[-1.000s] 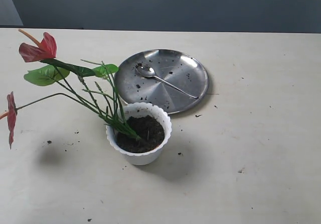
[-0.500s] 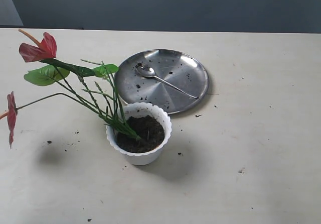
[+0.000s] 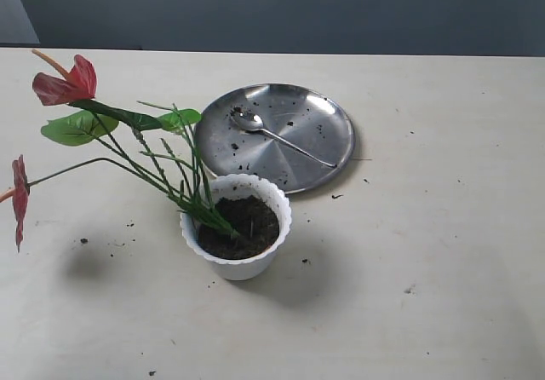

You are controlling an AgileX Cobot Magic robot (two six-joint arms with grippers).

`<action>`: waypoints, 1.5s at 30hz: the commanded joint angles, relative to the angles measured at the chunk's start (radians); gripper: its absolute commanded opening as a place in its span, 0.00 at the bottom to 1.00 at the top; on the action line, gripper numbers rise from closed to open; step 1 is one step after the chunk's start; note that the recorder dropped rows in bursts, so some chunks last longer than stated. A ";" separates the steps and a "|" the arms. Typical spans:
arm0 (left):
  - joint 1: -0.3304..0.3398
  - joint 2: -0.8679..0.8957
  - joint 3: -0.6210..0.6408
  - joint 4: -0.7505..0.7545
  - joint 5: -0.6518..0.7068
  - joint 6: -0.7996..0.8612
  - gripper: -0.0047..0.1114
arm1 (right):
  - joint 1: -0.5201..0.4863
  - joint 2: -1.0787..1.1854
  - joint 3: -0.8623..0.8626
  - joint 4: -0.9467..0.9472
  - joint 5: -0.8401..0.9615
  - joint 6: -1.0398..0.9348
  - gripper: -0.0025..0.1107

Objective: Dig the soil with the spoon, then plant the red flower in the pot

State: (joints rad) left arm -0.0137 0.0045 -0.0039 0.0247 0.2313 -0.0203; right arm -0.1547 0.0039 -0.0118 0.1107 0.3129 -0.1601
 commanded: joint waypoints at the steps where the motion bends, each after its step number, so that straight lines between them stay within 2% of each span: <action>1: -0.008 -0.005 0.004 0.000 0.000 -0.001 0.05 | -0.008 -0.004 0.012 -0.019 -0.005 0.020 0.02; 4: -0.008 -0.005 0.004 0.000 0.000 -0.001 0.05 | -0.008 -0.004 0.012 -0.031 -0.005 0.049 0.02; 8: -0.008 -0.005 0.004 0.000 0.000 -0.001 0.05 | -0.008 -0.004 0.012 -0.090 -0.005 0.193 0.02; 45: -0.008 -0.005 0.004 0.000 0.000 -0.001 0.05 | -0.004 -0.004 0.012 -0.080 -0.006 0.187 0.02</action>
State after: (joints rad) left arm -0.0137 0.0045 -0.0039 0.0247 0.2313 -0.0203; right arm -0.1562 0.0039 -0.0044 0.0322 0.3199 0.0250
